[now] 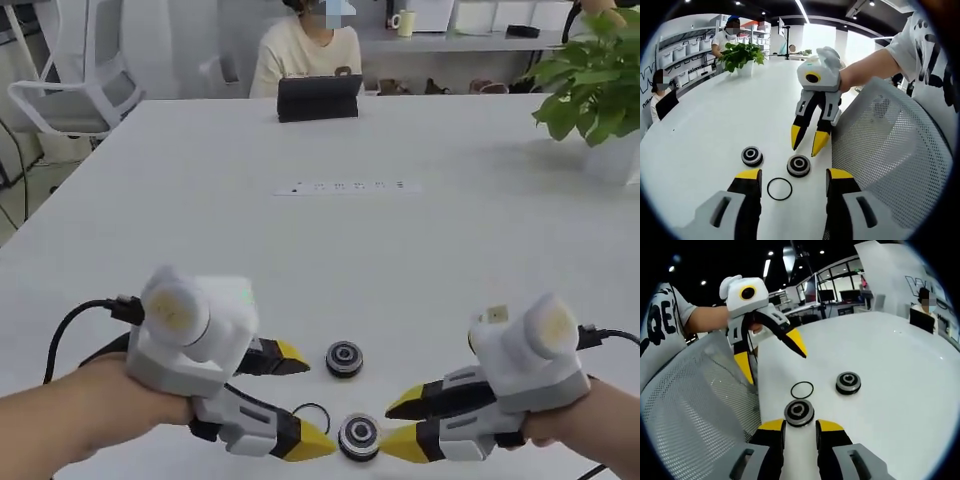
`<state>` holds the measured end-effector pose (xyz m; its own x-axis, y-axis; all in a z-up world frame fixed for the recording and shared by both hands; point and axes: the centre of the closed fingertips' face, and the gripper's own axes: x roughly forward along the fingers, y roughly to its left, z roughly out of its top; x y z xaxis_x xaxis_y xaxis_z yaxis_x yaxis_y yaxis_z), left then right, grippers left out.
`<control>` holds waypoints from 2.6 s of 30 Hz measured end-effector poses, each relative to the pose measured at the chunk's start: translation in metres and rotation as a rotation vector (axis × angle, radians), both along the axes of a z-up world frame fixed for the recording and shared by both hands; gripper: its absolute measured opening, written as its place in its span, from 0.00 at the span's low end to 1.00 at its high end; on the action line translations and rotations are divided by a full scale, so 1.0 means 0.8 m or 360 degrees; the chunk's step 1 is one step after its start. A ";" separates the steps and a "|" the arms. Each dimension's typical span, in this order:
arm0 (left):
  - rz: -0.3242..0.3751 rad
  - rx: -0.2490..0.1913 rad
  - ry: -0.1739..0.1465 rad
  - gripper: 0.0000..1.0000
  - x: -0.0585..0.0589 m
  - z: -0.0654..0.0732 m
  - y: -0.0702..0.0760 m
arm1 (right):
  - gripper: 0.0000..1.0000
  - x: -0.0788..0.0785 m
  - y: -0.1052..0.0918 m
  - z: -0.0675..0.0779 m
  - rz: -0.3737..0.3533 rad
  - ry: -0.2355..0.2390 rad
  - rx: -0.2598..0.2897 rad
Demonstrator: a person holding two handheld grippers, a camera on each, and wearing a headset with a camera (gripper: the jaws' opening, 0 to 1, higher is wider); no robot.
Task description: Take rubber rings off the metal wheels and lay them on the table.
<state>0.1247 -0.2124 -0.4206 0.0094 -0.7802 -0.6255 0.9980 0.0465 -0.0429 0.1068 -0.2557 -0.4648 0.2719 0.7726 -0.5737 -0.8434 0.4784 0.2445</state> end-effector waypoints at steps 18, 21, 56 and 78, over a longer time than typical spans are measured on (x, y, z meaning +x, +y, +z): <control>-0.0040 0.0025 0.0076 0.39 -0.013 -0.025 -0.019 | 0.20 -0.001 0.003 -0.014 0.0014 -0.0044 -0.0039; -0.0054 0.0034 0.0077 0.38 -0.016 -0.028 -0.022 | 0.20 -0.001 0.004 -0.015 0.0020 -0.0048 -0.0041; -0.0019 0.0053 0.0116 0.17 -0.020 -0.051 -0.045 | 0.15 0.000 0.007 -0.020 -0.0007 -0.0096 -0.0032; -0.0034 0.0050 -0.0112 0.07 -0.011 -0.052 -0.045 | 0.13 0.000 0.007 -0.020 -0.0019 -0.0091 -0.0031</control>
